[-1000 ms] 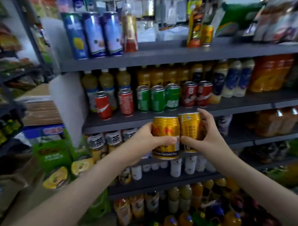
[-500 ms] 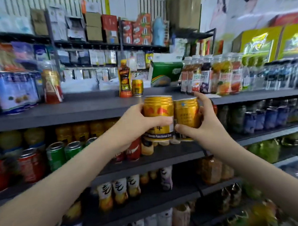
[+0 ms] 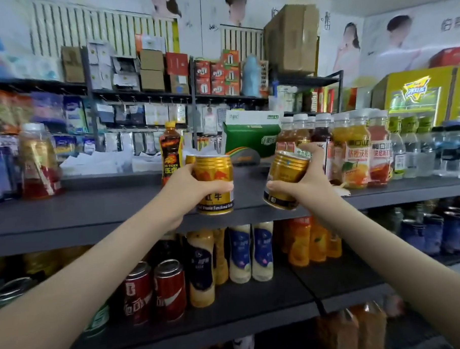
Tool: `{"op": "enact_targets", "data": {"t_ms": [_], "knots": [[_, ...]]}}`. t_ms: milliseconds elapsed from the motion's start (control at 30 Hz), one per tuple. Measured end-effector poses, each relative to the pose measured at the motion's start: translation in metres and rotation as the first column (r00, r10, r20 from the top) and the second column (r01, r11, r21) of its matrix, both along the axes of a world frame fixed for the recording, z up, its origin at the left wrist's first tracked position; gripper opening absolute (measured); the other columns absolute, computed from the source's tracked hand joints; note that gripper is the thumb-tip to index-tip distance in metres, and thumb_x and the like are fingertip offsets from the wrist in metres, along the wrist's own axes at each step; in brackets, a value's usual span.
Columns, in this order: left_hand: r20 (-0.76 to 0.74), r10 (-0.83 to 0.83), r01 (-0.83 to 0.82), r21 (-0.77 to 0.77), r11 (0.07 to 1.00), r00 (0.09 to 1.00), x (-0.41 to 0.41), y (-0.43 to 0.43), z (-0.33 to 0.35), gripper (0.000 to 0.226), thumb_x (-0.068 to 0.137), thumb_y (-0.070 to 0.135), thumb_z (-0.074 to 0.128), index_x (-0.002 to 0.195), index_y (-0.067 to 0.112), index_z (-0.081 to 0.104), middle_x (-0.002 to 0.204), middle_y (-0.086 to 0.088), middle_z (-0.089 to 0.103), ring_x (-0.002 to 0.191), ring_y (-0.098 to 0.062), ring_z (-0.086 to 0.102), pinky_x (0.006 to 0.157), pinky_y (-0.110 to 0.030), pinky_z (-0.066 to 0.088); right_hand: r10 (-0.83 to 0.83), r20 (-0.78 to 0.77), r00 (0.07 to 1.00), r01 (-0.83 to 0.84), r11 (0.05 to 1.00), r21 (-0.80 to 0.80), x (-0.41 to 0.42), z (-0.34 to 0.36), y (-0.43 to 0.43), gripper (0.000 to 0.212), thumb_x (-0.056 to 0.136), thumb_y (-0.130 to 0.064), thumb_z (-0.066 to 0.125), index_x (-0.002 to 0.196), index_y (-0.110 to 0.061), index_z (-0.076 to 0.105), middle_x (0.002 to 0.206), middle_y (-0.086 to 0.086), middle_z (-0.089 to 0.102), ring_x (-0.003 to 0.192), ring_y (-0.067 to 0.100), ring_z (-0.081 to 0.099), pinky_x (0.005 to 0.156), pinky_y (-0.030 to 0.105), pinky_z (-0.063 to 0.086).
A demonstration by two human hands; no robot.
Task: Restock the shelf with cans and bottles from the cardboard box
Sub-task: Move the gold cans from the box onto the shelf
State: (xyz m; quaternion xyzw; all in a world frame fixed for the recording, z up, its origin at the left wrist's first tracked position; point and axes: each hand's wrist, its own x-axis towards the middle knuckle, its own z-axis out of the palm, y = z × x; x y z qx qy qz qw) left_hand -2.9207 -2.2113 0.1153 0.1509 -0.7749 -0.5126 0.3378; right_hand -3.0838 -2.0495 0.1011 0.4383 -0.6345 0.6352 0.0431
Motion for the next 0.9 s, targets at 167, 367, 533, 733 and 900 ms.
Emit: {"op": "enact_targets", "data": {"t_ms": [167,367,533,733,900], "knots": [[-0.02,0.144,-0.143,0.027,0.989,0.989,-0.029,-0.009,-0.003,0.055,0.065,0.022,0.085,0.115,0.02,0.061,0.105,0.003,0.069,0.097,-0.012,0.064,0.074,-0.024,0.046,0.065,-0.055,0.996,-0.06,0.994,0.088,-0.049,0.007,-0.05,0.087,0.062,-0.013,0.088,0.122,-0.028,0.027,0.117,0.003,0.044,0.108,0.021,0.051,0.09,0.035,0.048],[-0.006,0.325,-0.324,0.05,0.945,0.946,-0.042,-0.018,-0.004,0.045,0.065,0.013,0.085,0.101,0.025,0.062,0.102,0.001,0.068,0.097,-0.016,0.062,0.083,-0.031,0.046,0.089,-0.148,0.985,-0.057,0.976,0.209,-0.067,0.006,-0.098,0.08,0.061,-0.023,0.089,0.111,-0.022,0.026,0.12,0.009,0.037,0.112,0.024,0.044,0.096,0.04,0.046],[0.039,0.396,-0.398,0.059,0.915,0.917,-0.038,-0.027,0.002,0.048,0.067,0.012,0.084,0.107,0.022,0.06,0.101,0.005,0.066,0.096,-0.012,0.059,0.079,-0.028,0.042,0.291,-0.08,0.953,-0.227,0.866,0.445,-0.079,0.02,-0.121,0.075,0.076,-0.023,0.079,0.124,-0.022,0.021,0.124,0.008,0.038,0.113,0.025,0.045,0.097,0.039,0.045],[0.105,0.425,-0.433,0.073,0.898,0.899,-0.033,-0.056,0.007,0.063,0.066,0.014,0.085,0.122,0.019,0.055,0.11,0.002,0.064,0.106,-0.018,0.055,0.089,-0.037,0.041,0.524,0.064,0.849,-0.456,0.667,0.589,-0.101,0.037,-0.118,0.09,0.082,-0.005,0.071,0.143,-0.038,0.014,0.124,0.005,0.049,0.108,0.025,0.055,0.091,0.042,0.051],[0.12,0.401,-0.406,0.026,0.913,0.908,-0.03,-0.086,0.016,0.058,0.065,0.016,0.086,0.114,0.022,0.056,0.114,-0.003,0.065,0.111,-0.024,0.057,0.102,-0.046,0.043,0.398,0.064,0.915,-0.367,0.755,0.543,-0.109,0.038,-0.15,0.079,0.07,-0.013,0.083,0.132,-0.023,0.035,0.119,0.004,0.052,0.105,0.022,0.057,0.085,0.036,0.052]]}}
